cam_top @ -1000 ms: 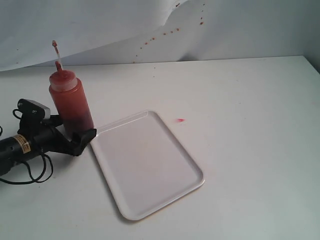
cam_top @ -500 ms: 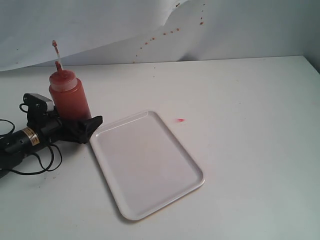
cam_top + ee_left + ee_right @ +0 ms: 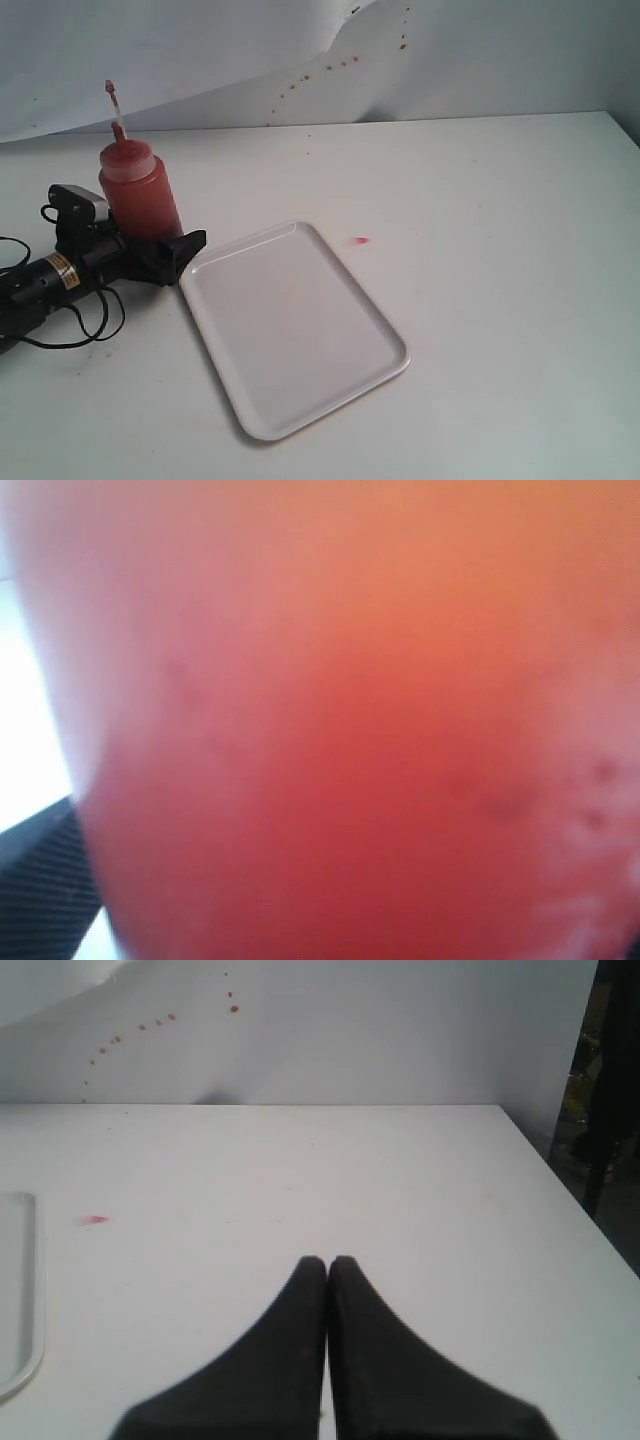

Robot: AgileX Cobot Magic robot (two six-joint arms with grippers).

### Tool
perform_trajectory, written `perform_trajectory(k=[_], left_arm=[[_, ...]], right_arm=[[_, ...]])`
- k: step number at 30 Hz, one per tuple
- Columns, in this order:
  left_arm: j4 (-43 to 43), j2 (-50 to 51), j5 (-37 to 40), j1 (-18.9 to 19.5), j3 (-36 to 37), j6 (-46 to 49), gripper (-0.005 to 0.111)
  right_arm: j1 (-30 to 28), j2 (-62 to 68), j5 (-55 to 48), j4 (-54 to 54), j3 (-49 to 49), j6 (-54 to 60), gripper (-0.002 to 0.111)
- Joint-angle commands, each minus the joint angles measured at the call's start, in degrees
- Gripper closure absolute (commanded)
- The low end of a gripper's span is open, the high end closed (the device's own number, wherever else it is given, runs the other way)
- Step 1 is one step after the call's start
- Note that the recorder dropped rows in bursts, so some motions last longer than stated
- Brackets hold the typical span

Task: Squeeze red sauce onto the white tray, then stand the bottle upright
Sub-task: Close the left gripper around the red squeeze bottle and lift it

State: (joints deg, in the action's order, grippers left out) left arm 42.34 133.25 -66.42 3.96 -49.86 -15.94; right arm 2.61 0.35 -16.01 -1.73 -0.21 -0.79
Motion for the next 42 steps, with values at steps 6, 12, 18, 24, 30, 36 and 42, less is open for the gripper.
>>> perform_trajectory(k=[6,12,18,24,30,36,42], left_arm=[[-0.1,0.1,-0.6,0.1,-0.4,0.1,0.009],[0.3,0.1,-0.6,0.1,-0.4,0.1,0.053],[0.2,0.1,-0.6,0.1,-0.4,0.1,0.096],[0.2,0.1,-0.8,0.1,-0.4,0.2,0.107],[0.5,0.1,-3.2,0.1,-0.4,0.2,0.107],[2.0,-0.8,-3.2,0.1,-0.4,0.2,0.107],[4.9,-4.4,-2.6,0.1,1.0,6.4,0.107]], right_arm=[[0.2,-0.4,0.6,0.3,0.2,0.2,0.108],[0.2,-0.4,0.6,0.3,0.2,0.2,0.108],[0.2,-0.4,0.6,0.3,0.2,0.2,0.108],[0.2,-0.4,0.6,0.3,0.2,0.2,0.108],[0.2,-0.4,0.6,0.3,0.2,0.2,0.108],[0.2,-0.4,0.6,0.3,0.2,0.2,0.108],[0.2,-0.4,0.6,0.3,0.2,0.2,0.108]])
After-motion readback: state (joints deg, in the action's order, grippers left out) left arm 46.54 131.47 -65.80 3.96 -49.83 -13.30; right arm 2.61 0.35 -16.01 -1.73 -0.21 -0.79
